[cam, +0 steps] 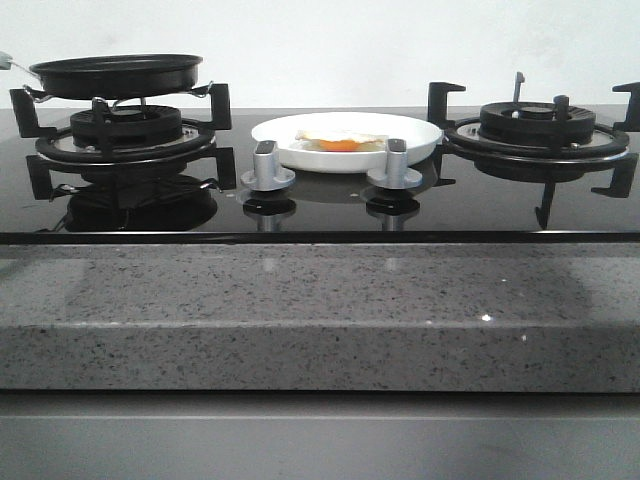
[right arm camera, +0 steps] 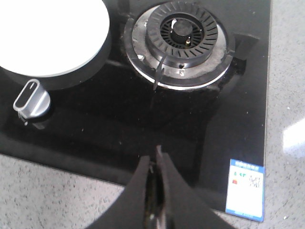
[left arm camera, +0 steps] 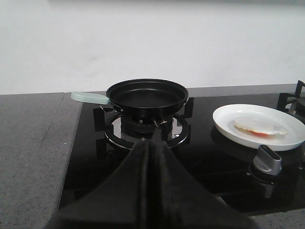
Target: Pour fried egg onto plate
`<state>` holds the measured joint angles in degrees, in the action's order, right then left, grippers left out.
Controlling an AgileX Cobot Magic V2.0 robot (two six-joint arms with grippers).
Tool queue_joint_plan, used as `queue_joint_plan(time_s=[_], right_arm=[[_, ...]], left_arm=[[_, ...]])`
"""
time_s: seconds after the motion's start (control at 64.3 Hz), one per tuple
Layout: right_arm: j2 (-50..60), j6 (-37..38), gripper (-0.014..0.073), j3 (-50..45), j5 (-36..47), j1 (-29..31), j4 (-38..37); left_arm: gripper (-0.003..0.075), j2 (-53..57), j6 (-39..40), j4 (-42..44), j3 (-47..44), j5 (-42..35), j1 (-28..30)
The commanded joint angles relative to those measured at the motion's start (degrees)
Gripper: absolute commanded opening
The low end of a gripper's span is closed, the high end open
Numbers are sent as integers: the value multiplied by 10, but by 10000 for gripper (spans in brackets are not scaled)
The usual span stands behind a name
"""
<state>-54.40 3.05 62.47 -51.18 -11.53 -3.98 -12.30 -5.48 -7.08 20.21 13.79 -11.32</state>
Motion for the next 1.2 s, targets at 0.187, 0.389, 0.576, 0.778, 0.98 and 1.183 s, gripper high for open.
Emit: queue_joint_plan(time_s=[0.187, 0.389, 0.576, 0.778, 0.98, 1.183], right_arm=[[203, 2, -60, -200, 180, 0, -9], [361, 2, -60, -322, 223, 0, -9], [473, 2, -60, -379, 226, 0, -9], [496, 2, -60, -383, 223, 0, -9], [496, 2, -60, -383, 223, 0, -9], [496, 2, -60, -383, 223, 0, -9]], left_arm=[[-19, -6, 5, -5, 16, -47, -5], [-19, -6, 5, -5, 16, -47, -5], [-19, -6, 5, -5, 16, -47, -5], [-19, -6, 5, -5, 16, -47, -5], [-20, -6, 5, -5, 16, -47, -5], [-19, -6, 5, -5, 16, -47, -5]])
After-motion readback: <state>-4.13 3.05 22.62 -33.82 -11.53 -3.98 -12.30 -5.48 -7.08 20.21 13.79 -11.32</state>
